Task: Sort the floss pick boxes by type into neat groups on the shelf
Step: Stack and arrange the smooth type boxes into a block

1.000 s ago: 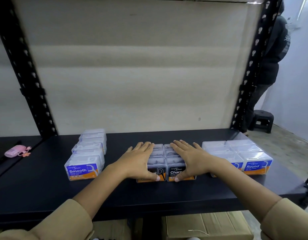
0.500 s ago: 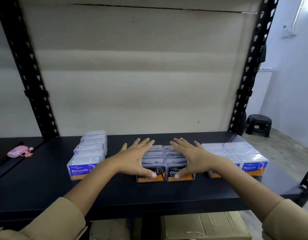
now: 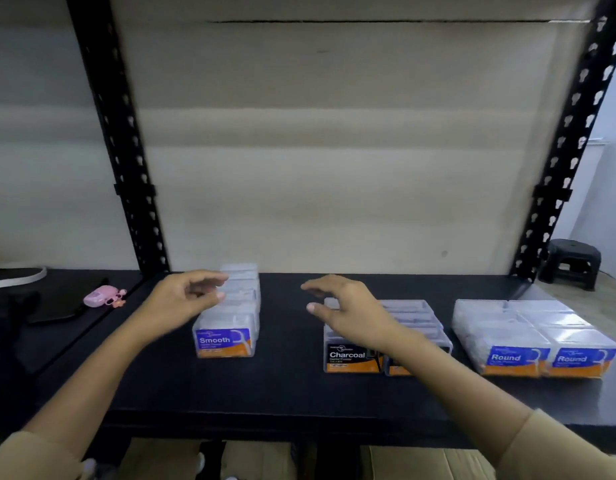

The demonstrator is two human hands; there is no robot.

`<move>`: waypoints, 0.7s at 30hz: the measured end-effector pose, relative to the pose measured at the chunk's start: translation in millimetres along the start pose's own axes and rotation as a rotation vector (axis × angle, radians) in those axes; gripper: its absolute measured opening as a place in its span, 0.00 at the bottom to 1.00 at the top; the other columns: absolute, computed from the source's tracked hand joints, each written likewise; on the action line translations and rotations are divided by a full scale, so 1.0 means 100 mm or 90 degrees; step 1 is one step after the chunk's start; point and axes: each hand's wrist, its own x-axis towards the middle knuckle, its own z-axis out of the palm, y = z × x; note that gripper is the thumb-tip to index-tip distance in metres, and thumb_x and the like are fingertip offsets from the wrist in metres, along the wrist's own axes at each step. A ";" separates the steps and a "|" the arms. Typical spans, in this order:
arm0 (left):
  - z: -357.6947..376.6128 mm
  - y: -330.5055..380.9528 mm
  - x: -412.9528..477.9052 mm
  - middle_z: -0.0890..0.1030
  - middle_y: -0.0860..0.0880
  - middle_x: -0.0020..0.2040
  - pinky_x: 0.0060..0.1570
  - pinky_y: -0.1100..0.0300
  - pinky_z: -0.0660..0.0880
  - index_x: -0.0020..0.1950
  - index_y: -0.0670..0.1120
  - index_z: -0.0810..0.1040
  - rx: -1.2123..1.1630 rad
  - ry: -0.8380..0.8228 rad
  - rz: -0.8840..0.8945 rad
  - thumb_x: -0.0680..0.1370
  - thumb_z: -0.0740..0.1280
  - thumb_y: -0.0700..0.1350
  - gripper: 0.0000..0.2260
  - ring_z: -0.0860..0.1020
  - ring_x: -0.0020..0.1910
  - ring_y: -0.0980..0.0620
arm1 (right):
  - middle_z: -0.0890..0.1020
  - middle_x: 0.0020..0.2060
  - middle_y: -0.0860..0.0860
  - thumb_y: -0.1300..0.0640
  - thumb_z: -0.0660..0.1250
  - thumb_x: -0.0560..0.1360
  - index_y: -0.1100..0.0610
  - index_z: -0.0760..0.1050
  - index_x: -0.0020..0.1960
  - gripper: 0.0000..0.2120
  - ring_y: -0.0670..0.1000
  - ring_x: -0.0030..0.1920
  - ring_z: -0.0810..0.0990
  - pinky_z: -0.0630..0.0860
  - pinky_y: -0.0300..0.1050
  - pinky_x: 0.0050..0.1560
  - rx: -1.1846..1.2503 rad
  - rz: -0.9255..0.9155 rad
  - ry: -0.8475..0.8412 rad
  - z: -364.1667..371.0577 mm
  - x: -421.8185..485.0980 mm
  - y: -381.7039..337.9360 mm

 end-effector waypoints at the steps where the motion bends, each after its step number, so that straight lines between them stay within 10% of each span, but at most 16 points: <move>1: -0.03 -0.06 -0.02 0.82 0.55 0.52 0.49 0.72 0.75 0.50 0.54 0.80 -0.026 0.024 -0.005 0.73 0.70 0.37 0.13 0.80 0.51 0.57 | 0.78 0.59 0.51 0.57 0.65 0.76 0.55 0.73 0.64 0.17 0.48 0.59 0.75 0.66 0.31 0.56 0.016 -0.002 0.002 0.11 0.07 -0.06; 7: -0.12 -0.32 -0.09 0.82 0.56 0.48 0.48 0.66 0.72 0.48 0.54 0.80 -0.112 0.090 -0.073 0.75 0.67 0.38 0.11 0.78 0.48 0.59 | 0.76 0.50 0.52 0.61 0.63 0.75 0.57 0.74 0.61 0.14 0.48 0.46 0.74 0.68 0.28 0.43 0.133 0.100 -0.023 0.64 0.46 -0.29; 13: -0.10 -0.44 -0.16 0.81 0.50 0.54 0.49 0.64 0.75 0.53 0.53 0.80 -0.166 0.017 -0.108 0.75 0.69 0.43 0.09 0.81 0.50 0.55 | 0.70 0.63 0.53 0.53 0.61 0.78 0.54 0.65 0.70 0.21 0.49 0.58 0.73 0.73 0.36 0.54 0.213 0.187 -0.048 1.01 0.57 -0.27; 21: -0.08 -0.60 -0.32 0.77 0.48 0.55 0.49 0.59 0.79 0.58 0.55 0.77 -0.149 -0.077 -0.089 0.55 0.80 0.54 0.32 0.81 0.50 0.54 | 0.77 0.56 0.51 0.54 0.59 0.79 0.52 0.69 0.65 0.14 0.47 0.51 0.76 0.70 0.33 0.42 0.320 0.231 -0.042 1.08 0.58 -0.22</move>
